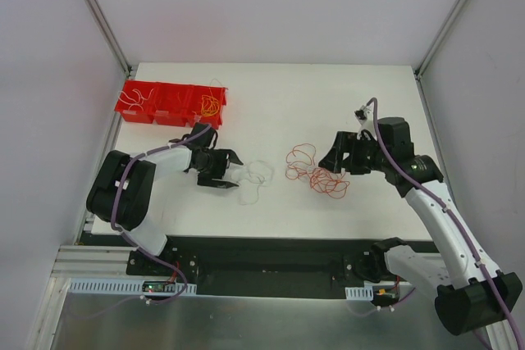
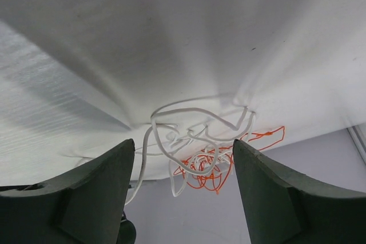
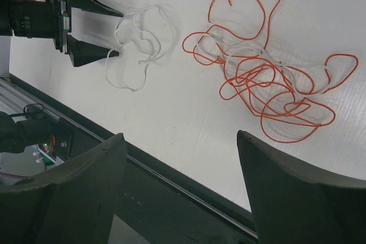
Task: Untangle the cables
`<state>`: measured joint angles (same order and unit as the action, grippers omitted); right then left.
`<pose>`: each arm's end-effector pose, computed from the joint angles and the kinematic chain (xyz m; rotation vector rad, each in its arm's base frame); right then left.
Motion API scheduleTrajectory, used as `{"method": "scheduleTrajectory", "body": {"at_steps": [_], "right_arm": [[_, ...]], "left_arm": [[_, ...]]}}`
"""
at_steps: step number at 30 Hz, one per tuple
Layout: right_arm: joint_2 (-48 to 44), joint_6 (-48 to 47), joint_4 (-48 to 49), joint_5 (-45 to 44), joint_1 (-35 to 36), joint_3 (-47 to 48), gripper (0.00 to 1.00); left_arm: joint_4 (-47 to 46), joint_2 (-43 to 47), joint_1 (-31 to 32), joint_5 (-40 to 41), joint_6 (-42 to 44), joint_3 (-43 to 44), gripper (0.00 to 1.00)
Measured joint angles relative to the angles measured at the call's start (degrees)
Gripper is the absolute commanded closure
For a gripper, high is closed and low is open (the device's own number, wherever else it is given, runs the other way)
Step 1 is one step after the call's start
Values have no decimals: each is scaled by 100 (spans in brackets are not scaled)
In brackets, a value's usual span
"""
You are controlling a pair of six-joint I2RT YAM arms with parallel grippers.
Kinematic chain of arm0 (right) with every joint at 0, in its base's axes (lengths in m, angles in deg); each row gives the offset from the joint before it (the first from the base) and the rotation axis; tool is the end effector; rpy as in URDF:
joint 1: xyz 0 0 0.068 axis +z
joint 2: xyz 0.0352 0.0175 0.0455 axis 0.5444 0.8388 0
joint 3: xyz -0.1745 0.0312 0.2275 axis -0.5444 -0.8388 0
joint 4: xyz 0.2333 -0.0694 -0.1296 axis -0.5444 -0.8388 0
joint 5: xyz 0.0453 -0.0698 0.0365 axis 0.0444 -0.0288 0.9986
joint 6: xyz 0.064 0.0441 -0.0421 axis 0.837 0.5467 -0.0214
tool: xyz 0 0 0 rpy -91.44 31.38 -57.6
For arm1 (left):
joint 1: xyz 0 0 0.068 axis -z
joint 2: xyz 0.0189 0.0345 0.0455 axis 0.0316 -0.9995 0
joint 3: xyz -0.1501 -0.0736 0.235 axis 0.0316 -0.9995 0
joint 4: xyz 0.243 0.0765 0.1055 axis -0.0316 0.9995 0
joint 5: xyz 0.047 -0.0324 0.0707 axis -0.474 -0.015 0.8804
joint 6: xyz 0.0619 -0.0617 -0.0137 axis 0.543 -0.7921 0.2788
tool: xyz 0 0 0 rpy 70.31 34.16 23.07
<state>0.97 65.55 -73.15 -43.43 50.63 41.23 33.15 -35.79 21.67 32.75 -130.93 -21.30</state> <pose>0.2206 0.1018 0.3098 -0.4829 2.1629 0.6470 0.2960 -0.1372 0.1146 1.7856 -2.3259 0.9084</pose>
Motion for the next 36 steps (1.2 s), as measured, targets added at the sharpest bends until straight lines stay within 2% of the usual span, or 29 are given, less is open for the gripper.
{"method": "scheduleTrajectory", "body": {"at_steps": [3,5,15,17,23,30,36], "right_arm": [[-101,-39,-2,-96,-7,2,20],[-125,-42,-2,-127,-7,2,20],[-129,-42,-59,-269,-22,2,20],[-131,-42,-72,-282,-22,2,20],[-136,-44,-92,-321,-22,2,20],[-136,-59,-131,-382,-22,2,20],[-133,-79,-140,-400,-22,2,21]], "left_arm": [[2,-9,2,-7,-59,9,49],[2,-39,2,-42,-74,44,54],[-131,-367,7,-238,-63,417,57],[-131,-372,7,-243,-61,417,64],[-157,-494,7,-260,79,417,100],[-199,-374,2,-170,691,540,100],[76,868,-81,332,1679,649,100]]}}
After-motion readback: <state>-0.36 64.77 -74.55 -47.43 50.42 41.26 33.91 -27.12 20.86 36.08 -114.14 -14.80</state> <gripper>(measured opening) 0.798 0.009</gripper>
